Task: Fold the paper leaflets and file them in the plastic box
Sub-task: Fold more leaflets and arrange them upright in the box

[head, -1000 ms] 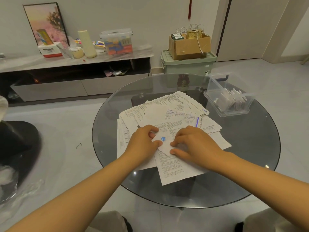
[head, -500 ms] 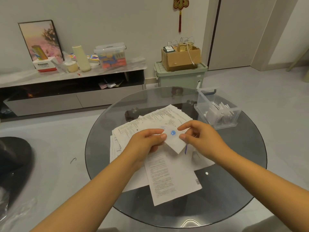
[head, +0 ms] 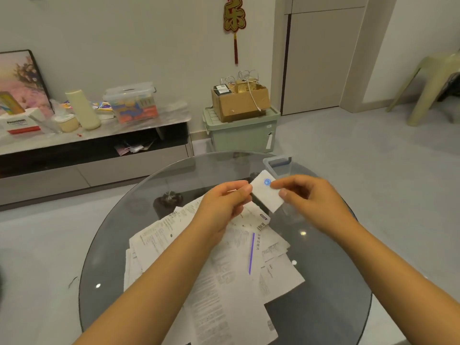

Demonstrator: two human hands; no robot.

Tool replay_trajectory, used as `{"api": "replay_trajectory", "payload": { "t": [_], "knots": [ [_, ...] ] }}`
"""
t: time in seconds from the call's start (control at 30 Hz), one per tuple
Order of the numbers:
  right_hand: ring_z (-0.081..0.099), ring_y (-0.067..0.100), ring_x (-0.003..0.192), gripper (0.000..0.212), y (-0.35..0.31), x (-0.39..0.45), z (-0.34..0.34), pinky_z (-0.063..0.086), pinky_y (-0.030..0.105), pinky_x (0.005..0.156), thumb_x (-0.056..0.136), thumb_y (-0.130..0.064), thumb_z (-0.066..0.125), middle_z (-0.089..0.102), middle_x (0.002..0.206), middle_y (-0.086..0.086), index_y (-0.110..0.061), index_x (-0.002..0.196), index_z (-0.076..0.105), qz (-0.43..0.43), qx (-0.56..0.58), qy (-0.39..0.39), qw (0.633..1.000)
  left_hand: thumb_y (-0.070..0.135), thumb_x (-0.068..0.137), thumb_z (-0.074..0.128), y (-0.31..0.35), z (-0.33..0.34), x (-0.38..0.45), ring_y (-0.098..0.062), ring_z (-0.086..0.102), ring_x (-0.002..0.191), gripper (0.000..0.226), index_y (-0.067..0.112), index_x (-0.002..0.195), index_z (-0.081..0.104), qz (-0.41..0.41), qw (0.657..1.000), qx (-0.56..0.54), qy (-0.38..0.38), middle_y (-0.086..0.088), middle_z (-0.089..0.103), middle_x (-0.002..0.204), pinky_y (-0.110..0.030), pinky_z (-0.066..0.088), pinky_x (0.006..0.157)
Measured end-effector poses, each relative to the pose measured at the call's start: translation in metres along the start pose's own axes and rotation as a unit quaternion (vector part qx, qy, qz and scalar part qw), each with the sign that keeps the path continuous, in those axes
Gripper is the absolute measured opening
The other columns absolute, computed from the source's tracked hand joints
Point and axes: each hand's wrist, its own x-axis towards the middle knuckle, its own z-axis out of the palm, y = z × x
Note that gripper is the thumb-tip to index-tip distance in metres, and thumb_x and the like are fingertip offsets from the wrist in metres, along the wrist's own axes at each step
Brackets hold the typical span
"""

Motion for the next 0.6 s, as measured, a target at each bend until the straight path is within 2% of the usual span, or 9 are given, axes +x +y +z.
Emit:
{"api": "replay_trajectory", "payload": {
  "t": [0.1,0.2,0.27,0.33,0.37,0.43,0.5,0.53,0.6],
  "knots": [
    [0.054,0.006,0.071,0.021,0.012,0.013,-0.013,0.038,0.005,0.062,0.089,-0.007,0.058,0.062,0.091,-0.007,-0.019,0.101,0.071,-0.025,-0.085,0.114,0.989,0.02,0.09,0.062,0.009,0.021,0.017,-0.01,0.061,0.099,0.017,0.023,0.107,0.064,0.05,0.994,0.097,-0.009,0.003,0.066,0.107,-0.02,0.05,0.08],
    [0.05,0.011,0.076,0.025,0.032,0.025,-0.03,0.032,0.011,0.066,0.087,0.0,0.056,0.063,0.096,0.005,-0.01,0.106,0.07,-0.043,-0.186,0.161,0.968,0.018,0.092,0.057,0.012,0.047,0.034,-0.001,0.058,0.088,0.02,0.023,0.109,0.066,0.115,0.97,0.209,-0.042,0.008,0.064,0.102,-0.01,0.045,0.072],
    [0.049,0.012,0.078,0.027,0.045,0.032,-0.04,0.03,0.014,0.069,0.088,0.001,0.053,0.063,0.096,0.007,-0.009,0.108,0.069,-0.032,-0.229,0.173,0.957,0.017,0.094,0.053,0.013,0.065,0.045,0.001,0.055,0.084,0.023,0.022,0.11,0.068,0.167,0.937,0.296,-0.077,0.011,0.063,0.099,-0.013,0.046,0.08],
    [0.051,0.017,0.081,0.028,0.054,0.036,-0.045,0.032,0.017,0.072,0.089,0.0,0.052,0.061,0.094,0.008,-0.008,0.109,0.069,-0.023,-0.261,0.175,0.949,0.016,0.094,0.046,0.015,0.081,0.054,-0.002,0.049,0.094,0.028,0.024,0.111,0.067,0.207,0.897,0.374,-0.113,0.011,0.062,0.111,-0.025,0.036,0.101],
    [0.053,0.021,0.084,0.028,0.057,0.037,-0.045,0.032,0.019,0.073,0.09,-0.001,0.052,0.061,0.094,0.008,-0.008,0.111,0.069,-0.02,-0.271,0.171,0.947,0.016,0.095,0.042,0.016,0.085,0.057,-0.003,0.043,0.098,0.031,0.025,0.112,0.066,0.223,0.874,0.411,-0.13,0.011,0.06,0.119,-0.026,0.027,0.104],
    [0.056,0.026,0.091,0.028,0.062,0.04,-0.045,0.033,0.021,0.075,0.09,-0.001,0.051,0.06,0.095,0.009,-0.007,0.113,0.068,-0.015,-0.285,0.158,0.945,0.016,0.095,0.035,0.016,0.095,0.07,-0.01,0.04,0.11,0.037,0.023,0.119,0.063,0.261,0.814,0.49,-0.173,0.007,0.055,0.129,-0.026,0.018,0.101],
    [0.056,0.028,0.094,0.028,0.066,0.041,-0.044,0.032,0.02,0.075,0.09,-0.001,0.052,0.06,0.095,0.009,-0.006,0.113,0.067,-0.015,-0.293,0.145,0.945,0.024,0.093,0.026,0.012,0.103,0.084,-0.016,0.043,0.119,0.045,0.018,0.118,0.063,0.292,0.733,0.575,-0.219,0.002,0.056,0.127,-0.033,0.019,0.103],
    [0.056,0.028,0.094,0.028,0.067,0.042,-0.043,0.032,0.021,0.075,0.09,-0.001,0.052,0.06,0.095,0.01,-0.006,0.113,0.067,-0.016,-0.297,0.14,0.945,0.03,0.087,0.02,0.008,0.105,0.091,-0.018,0.046,0.116,0.053,0.015,0.114,0.064,0.302,0.696,0.609,-0.23,0.0,0.058,0.124,-0.037,0.023,0.102],
    [0.056,0.028,0.096,0.028,0.069,0.043,-0.041,0.033,0.021,0.075,0.091,-0.002,0.053,0.06,0.096,0.01,-0.006,0.115,0.066,-0.01,-0.305,0.133,0.943,0.036,0.079,0.01,0.0,0.108,0.101,-0.019,0.048,0.106,0.065,0.014,0.105,0.065,0.318,0.651,0.646,-0.238,0.0,0.06,0.117,-0.041,0.028,0.096]
  ]
}}
